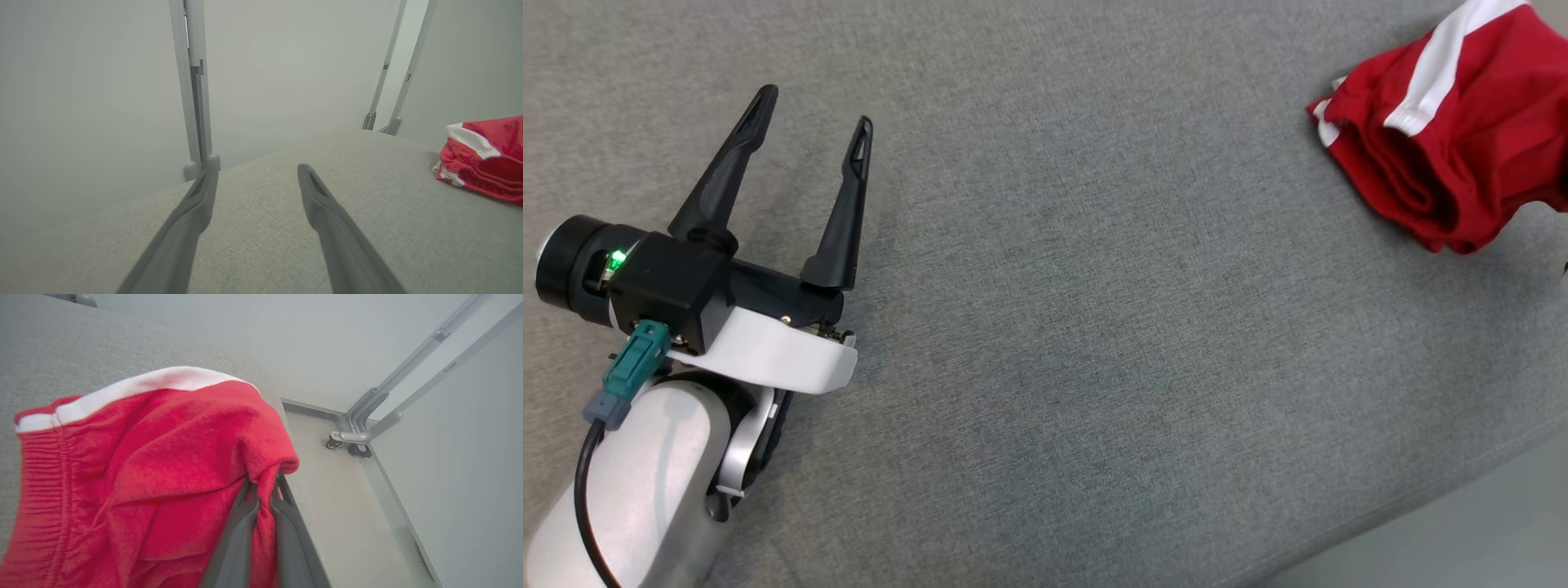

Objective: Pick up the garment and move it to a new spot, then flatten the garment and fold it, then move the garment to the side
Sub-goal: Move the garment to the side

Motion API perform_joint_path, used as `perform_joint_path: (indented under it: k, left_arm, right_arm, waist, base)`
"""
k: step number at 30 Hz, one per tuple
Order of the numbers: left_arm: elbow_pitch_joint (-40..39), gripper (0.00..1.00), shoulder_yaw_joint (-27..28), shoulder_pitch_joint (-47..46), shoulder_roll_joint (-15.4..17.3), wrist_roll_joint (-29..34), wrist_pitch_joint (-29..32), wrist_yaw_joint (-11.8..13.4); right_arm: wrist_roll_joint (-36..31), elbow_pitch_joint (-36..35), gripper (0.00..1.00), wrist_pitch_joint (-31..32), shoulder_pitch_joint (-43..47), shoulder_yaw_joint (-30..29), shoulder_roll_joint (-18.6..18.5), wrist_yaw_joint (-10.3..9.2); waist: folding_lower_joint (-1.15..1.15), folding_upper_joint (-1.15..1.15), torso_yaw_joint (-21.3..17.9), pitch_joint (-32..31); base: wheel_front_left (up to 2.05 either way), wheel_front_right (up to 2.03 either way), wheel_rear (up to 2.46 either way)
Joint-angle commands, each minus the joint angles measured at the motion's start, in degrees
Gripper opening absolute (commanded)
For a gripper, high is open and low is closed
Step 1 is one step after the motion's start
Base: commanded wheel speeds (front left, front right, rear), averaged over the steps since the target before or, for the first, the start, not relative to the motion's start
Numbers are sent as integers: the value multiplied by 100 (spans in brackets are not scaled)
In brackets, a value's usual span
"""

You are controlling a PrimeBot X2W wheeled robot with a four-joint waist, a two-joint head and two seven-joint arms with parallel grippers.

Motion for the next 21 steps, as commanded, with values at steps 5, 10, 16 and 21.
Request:
perform_joint_path:
  k: [5, 10, 16, 21]
  left_arm:
    - [36, 100, -9, -156, 68, 30, 21, -51]
    - [120, 100, -8, -74, 3, -70, -79, -29]
    - [251, 100, 105, 160, -60, -223, -278, 85]
    - [312, 100, 280, 449, -108, -410, -502, 177]
  right_arm:
    - [178, 583, 29, -139, -350, -3, 157, -1]
    - [241, 965, 100, -186, -406, -112, 242, -1]
    - [176, 363, 100, -180, -69, -915, 313, -1]
    - [65, -940, 100, -181, 650, -2469, 1037, -1]
  waist:
    - [0, 0, -103, 209]
    - [0, 0, -49, 105]
    - [0, 0, 44, -219]
    - [0, 0, 216, -558]
  base:
    - [0, 0, 0]
    - [0, 0, 0]
    - [0, 0, 0]
    - [0, 0, 0]
